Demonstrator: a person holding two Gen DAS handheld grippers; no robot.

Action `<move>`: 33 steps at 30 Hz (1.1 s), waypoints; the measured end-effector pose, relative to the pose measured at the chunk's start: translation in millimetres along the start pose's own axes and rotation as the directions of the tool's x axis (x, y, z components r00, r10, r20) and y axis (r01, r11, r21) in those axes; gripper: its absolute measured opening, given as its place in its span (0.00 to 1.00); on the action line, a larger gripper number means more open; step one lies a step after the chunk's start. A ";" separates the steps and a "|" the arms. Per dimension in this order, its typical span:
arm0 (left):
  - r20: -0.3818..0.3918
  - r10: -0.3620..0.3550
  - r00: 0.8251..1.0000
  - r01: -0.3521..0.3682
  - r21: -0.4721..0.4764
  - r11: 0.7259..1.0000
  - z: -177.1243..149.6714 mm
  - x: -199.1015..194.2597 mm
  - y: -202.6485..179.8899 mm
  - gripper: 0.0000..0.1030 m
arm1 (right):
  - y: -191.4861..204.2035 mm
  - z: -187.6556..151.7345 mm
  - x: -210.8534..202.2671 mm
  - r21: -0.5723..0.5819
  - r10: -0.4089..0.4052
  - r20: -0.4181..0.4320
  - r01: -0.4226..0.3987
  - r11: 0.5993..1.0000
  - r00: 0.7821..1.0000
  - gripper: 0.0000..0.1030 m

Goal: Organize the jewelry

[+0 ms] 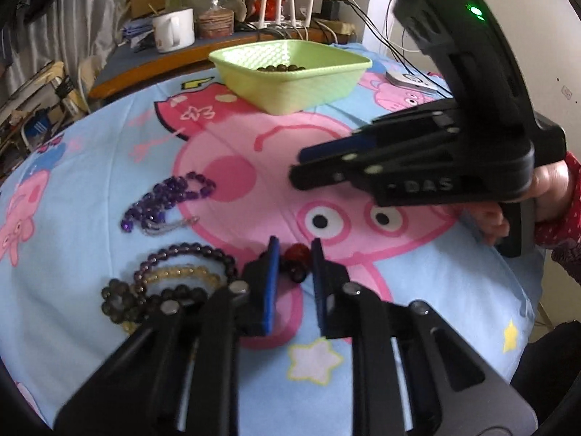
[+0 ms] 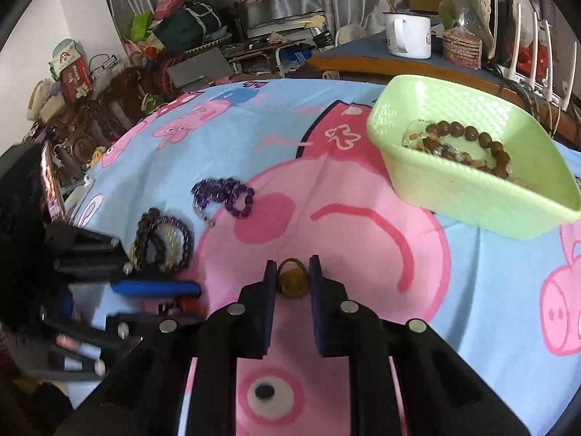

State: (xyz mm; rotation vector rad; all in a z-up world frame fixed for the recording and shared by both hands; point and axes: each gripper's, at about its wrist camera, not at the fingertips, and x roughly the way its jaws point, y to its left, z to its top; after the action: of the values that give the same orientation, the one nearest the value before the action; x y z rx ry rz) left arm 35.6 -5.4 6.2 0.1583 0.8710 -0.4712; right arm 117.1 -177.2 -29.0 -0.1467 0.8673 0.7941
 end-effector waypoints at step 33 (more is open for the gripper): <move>-0.011 -0.085 0.996 0.086 0.073 0.994 -44.5 -28.2 -90.4 0.38 | 57.0 -151.1 -100.3 -0.036 -0.136 0.174 0.144 0.989 0.975 0.08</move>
State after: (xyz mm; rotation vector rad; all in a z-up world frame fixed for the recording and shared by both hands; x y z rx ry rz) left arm -52.5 -61.8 4.3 0.1905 0.8713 -0.5834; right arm -54.9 -256.9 -44.0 -0.1782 0.6676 0.6849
